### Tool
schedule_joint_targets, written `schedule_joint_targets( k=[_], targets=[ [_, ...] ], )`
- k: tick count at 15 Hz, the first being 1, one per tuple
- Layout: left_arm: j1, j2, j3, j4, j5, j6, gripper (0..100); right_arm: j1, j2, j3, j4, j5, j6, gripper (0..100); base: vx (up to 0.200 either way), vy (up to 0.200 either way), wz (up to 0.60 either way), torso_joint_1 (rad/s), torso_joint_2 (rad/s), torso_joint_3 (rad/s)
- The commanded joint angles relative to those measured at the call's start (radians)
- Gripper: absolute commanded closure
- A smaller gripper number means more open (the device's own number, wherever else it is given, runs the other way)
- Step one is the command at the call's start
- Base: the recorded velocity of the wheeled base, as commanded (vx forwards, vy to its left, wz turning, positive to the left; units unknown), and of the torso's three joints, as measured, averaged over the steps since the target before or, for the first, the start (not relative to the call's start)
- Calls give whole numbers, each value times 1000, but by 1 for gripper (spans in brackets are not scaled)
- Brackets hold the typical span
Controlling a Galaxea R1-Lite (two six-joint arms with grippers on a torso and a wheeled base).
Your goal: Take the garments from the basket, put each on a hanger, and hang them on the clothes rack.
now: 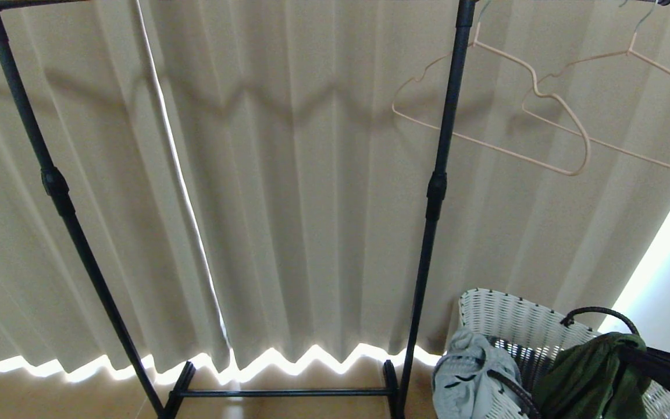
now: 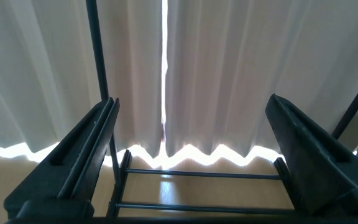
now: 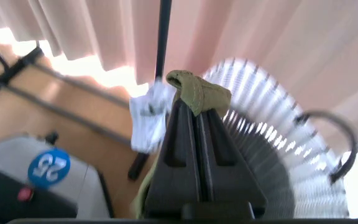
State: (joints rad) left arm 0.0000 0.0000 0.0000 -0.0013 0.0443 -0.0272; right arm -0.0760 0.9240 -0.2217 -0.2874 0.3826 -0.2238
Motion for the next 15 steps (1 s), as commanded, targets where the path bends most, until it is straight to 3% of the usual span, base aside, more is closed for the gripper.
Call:
schedule_joint_targets(
  k=[1, 5, 12, 15],
  targets=[
    [2, 0, 0, 0, 0, 0, 0, 1, -51, -2, 1, 1, 0, 100, -200, 0, 0, 7, 2, 7],
    [2, 0, 0, 0, 0, 0, 0, 8, -42, -2, 2, 1, 0, 100, -200, 0, 0, 8, 1, 1],
    [0, 0, 0, 0, -1, 0, 0, 21, -34, -7, 2, 1, -2, 100, 0, 0, 0, 0, 0, 0],
    [0, 0, 0, 0, 0, 0, 0, 65, -27, -15, 1, -1, -2, 100, 0, 200, 0, 1, 2, 2]
  ],
)
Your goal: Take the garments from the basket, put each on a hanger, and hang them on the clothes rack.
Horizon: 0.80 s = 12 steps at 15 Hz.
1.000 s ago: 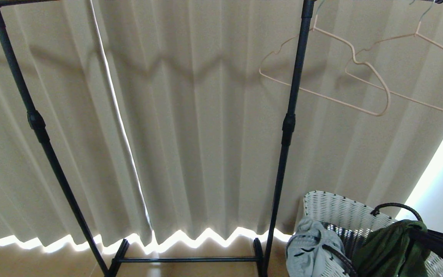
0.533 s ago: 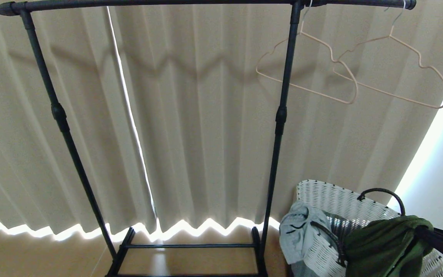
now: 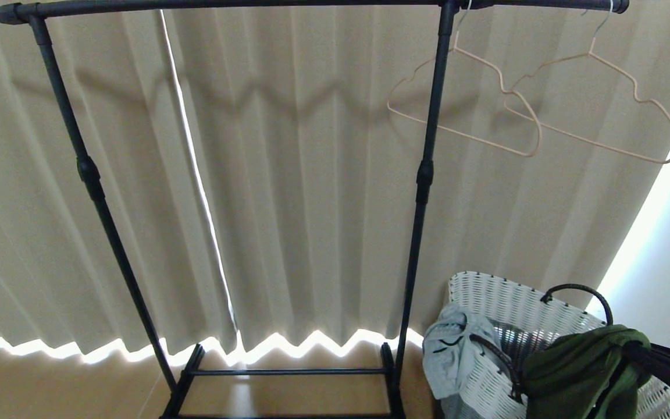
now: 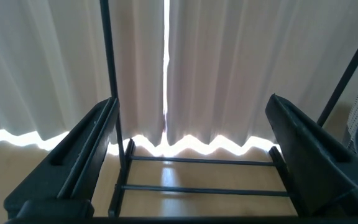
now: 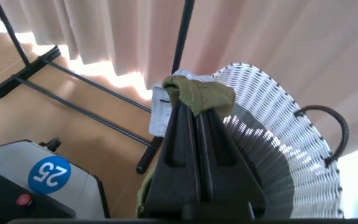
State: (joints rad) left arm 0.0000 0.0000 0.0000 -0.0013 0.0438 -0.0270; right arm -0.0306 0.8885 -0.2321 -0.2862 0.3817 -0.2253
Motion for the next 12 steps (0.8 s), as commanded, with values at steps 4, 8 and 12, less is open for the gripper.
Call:
schedule_joint_targets(
  k=[4, 8, 12],
  targets=[
    [0, 0, 0, 0, 1, -4, 0, 46, 9, -6, 7, 0, 0, 100, 0, 200, 0, 2, 4, 4],
    [2, 0, 0, 0, 4, 1, 0, 87, 66, -23, -4, 0, 0, 100, 0, 50, 0, 2, 3, -1],
    [2, 2, 0, 1, 7, 50, 0, 126, 64, -12, -4, 0, 1, 100, 0, 0, 0, 0, 0, 0]
  ],
)
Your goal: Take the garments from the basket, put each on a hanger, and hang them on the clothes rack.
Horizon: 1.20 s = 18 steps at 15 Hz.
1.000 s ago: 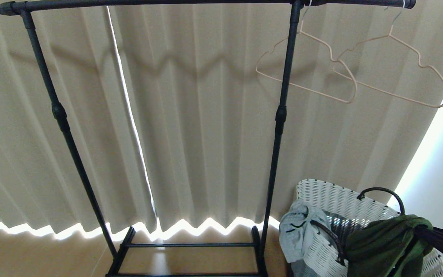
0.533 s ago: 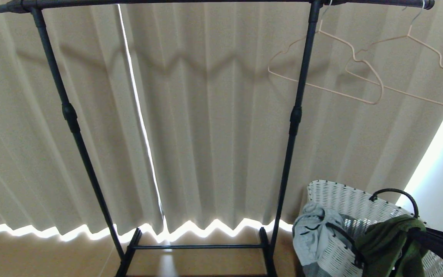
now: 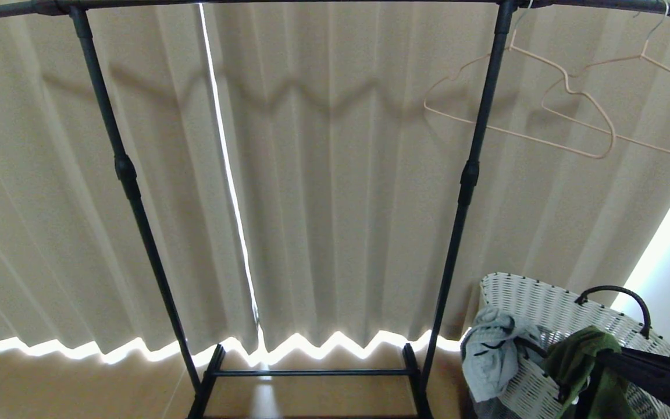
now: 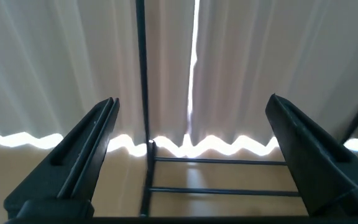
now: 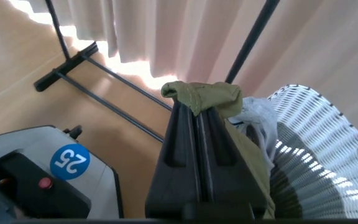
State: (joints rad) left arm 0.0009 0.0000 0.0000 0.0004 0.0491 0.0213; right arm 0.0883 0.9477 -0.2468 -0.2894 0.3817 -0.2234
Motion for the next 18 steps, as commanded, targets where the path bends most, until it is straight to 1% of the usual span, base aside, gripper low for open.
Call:
schedule_joint_targets(
  k=[1, 3, 4, 5, 6, 7, 8, 9, 11, 13, 14, 16, 17, 18],
  targets=[
    [1, 2, 0, -2, 1, 22, 0, 7, 0, 6, 1, 0, 1, 100, 0, 0, 0, 0, 0, 0],
    [1, 0, 0, -16, -9, 26, 0, 8, 0, 3, -1, 2, 1, 100, 0, 0, 0, 0, 0, 0],
    [1, 0, 0, -54, -43, 26, 0, 13, -1, 3, -1, 2, -1, 100, 0, 0, 0, 0, 0, 0],
    [1, 0, 0, -88, -115, 20, 0, 30, -1, -2, -1, 2, 1, 100, 0, 0, 0, 0, 0, 0],
    [-1, 2, -12, -99, -172, 19, 0, 44, -1, -3, -1, 2, 1, 100, 0, 0, 0, 0, 0, 0],
    [-2, 6, -66, -91, -279, 19, 0, 68, -3, -12, -1, 2, 1, 100, 0, 0, 0, 0, 0, 0],
    [-2, 31, -97, -85, -327, 20, 0, 77, -7, -20, -1, 2, 1, 100, 0, 0, 0, 0, 0, 0],
    [-4, 112, -143, -85, -394, 25, 0, 94, -13, -31, -1, 2, 1, 100, 0, 0, 0, 0, 0, 0],
    [-5, 299, -230, -96, -474, 23, 0, 134, -13, -62, -1, 3, 1, 100, 0, 0, 0, 0, 0, 0],
    [-21, 483, -324, -126, -506, 22, 0, 166, -4, -101, -1, 2, 3, 100, 0, 0, 0, 0, 0, 0],
    [-62, 584, -370, -143, -511, 22, 0, 174, 5, -127, -1, 3, 4, 100, 0, 0, 0, 0, 0, 0],
    [-216, 796, -462, -194, -499, 19, 0, 205, 56, -184, -2, 3, 38, 100, 0, 0, 0, 0, 0, 0],
    [-252, 856, -489, -215, -485, 17, 0, 217, 66, -197, -2, 2, 53, 100, 0, 0, 0, 0, 0, 0],
    [-321, 996, -548, -278, -423, 8, 0, 242, 82, -216, -11, 2, 85, 100, 0, 0, 0, 0, 0, 0]
  ],
)
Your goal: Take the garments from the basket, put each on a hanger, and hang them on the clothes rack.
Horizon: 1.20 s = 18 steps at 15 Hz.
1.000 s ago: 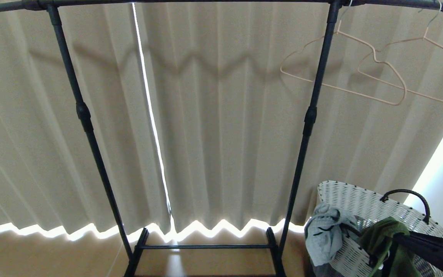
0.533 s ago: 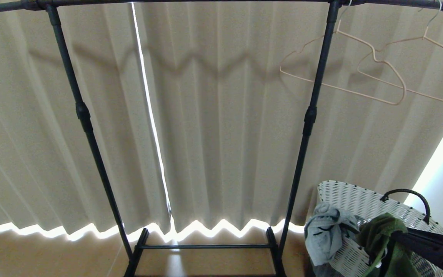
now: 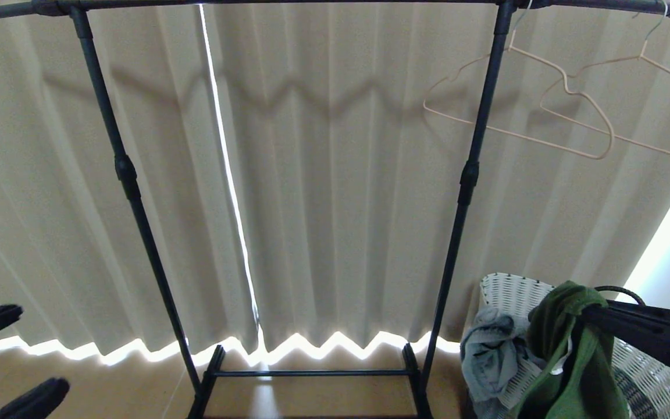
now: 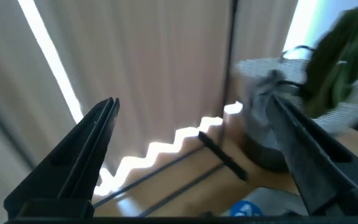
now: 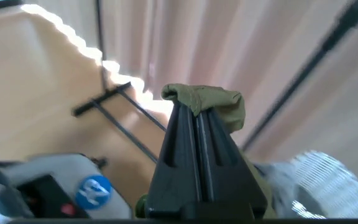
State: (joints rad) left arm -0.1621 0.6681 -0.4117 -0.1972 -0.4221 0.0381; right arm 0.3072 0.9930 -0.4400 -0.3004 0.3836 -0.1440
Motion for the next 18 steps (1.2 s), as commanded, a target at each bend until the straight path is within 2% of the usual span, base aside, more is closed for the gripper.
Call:
schedule_joint_targets(
  k=[1, 2, 3, 6, 8, 9, 11, 14, 18],
  targets=[
    [-206, 403, -153, -126, 94, -15, 0, 26, 42, -26, -19, 0, 12, 100, 0, 0, 0, 0, 0, 0],
    [-298, 521, -157, -229, 187, -41, 0, 26, 59, -25, -66, 0, 14, 100, 0, 0, 0, 0, 0, 0],
    [-375, 599, -156, -300, 247, -69, 0, 26, 72, -26, -95, 0, 15, 100, 0, 0, 0, 0, 0, 0],
    [-608, 808, -159, -441, 401, -107, 0, 50, 119, -28, -180, 0, 24, 100, 0, 0, 0, 0, 0, 0],
    [-720, 872, -180, -473, 433, -109, 0, 70, 141, -34, -232, 0, 54, 100, 0, 0, 0, 0, 0, 0],
    [-743, 877, -187, -473, 433, -112, 0, 76, 144, -36, -243, 0, 60, 100, 0, 0, 0, 0, 0, 0],
    [-878, 924, -217, -476, 454, -190, 0, 112, 167, -48, -284, -2, 70, 100, 0, 0, 0, 0, 0, 0],
    [-970, 1062, -289, -528, 557, -277, 0, 128, 174, -60, -289, -2, 72, 100, 0, 0, 0, 0, 0, 0],
    [-994, 1239, -338, -633, 588, -296, 0, 130, 167, -63, -318, -2, 84, 100, 0, 0, 0, 0, 0, 0]
  ],
)
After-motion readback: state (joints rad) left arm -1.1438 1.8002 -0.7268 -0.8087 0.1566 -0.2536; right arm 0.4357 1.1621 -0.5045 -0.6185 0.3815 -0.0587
